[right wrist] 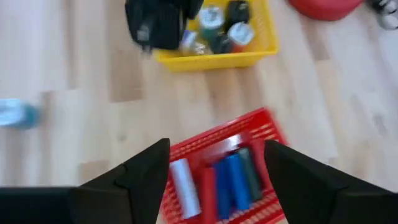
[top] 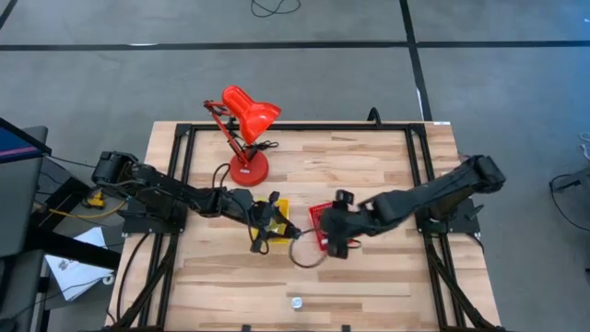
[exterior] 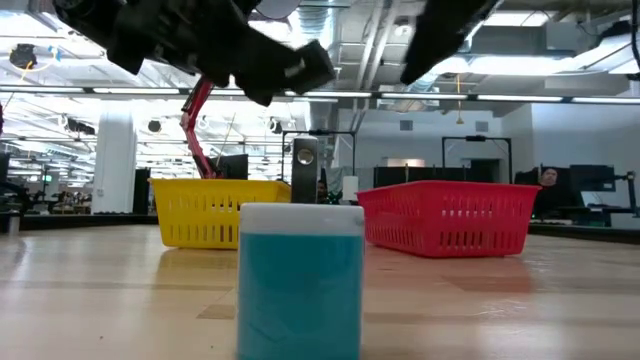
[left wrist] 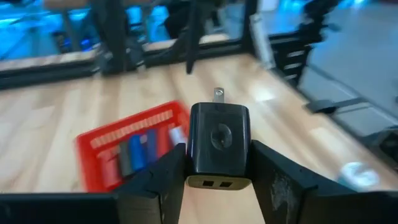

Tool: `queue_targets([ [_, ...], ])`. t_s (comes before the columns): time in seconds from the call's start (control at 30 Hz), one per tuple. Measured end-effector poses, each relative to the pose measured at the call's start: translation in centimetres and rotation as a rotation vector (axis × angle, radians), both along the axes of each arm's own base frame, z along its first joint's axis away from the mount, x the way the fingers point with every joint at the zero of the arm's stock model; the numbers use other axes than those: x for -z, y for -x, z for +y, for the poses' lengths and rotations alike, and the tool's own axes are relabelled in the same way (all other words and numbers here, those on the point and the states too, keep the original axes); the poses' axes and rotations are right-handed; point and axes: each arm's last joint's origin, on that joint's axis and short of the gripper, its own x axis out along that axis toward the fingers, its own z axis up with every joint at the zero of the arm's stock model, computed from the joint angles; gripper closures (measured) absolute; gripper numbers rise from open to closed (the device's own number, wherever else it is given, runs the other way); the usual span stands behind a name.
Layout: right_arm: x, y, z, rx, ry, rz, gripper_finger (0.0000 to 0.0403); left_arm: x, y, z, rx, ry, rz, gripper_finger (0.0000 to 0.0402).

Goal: Pick & Place Office items
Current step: Put the black charger adapter into the yellow bin

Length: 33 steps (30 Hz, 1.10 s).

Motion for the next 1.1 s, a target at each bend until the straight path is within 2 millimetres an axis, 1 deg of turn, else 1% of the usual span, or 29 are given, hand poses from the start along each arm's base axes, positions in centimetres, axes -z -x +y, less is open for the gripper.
queue_targets([
  [0.07, -0.1, 1.3, 0.0, 0.011, -0.049, -0.047, 0.0149, -0.3, 0.1, -0.1, 0.044, 0.015, -0.021, 0.0246],
  [0.13, 0.1, 2.1, -0.2, 0.009, -0.098, -0.143, 0.0149, -0.8, 0.0, -0.2, 0.083, 0.011, -0.069, 0.0253],
  [0.27, 0.3, 2.6, -0.8, -0.021, -0.234, -0.404, 0.0149, -1.6, -0.1, -0.3, 0.101, -0.04, -0.172, 0.0257],
  [0.37, 1.2, 2.9, -1.2, -0.025, -0.285, -0.537, 0.0149, -2.4, -0.2, -0.5, 0.115, -0.081, -0.274, 0.0247],
  [0.47, 1.8, 3.0, -1.3, -0.039, -0.339, -0.635, 0.0148, -3.3, -0.1, -0.9, 0.133, -0.13, -0.388, 0.0244],
  [0.63, 1.7, 2.6, -0.9, -0.095, -0.382, -0.704, 0.0147, -4.5, 0.1, -1.3, 0.144, -0.183, -0.529, 0.0257],
  [0.8, 1.1, 2.0, -0.6, -0.179, -0.387, -0.8, 0.0147, -5.1, 0.2, -1.3, 0.134, -0.208, -0.608, 0.0247],
  [0.9, 1.1, 1.8, -0.6, -0.172, -0.399, -0.824, 0.0147, -5.2, 0.2, -1.3, 0.133, -0.229, -0.622, 0.0242],
  [1.0, 1.2, 1.5, -1.1, -0.114, -0.451, -0.829, 0.0147, -5.2, 0.2, -1.3, 0.133, -0.239, -0.622, 0.0248],
  [1.1, 1.7, 0.9, -0.9, -0.104, -0.464, -0.854, 0.0147, -5.2, 0.2, -1.3, 0.134, -0.241, -0.624, 0.0253],
])
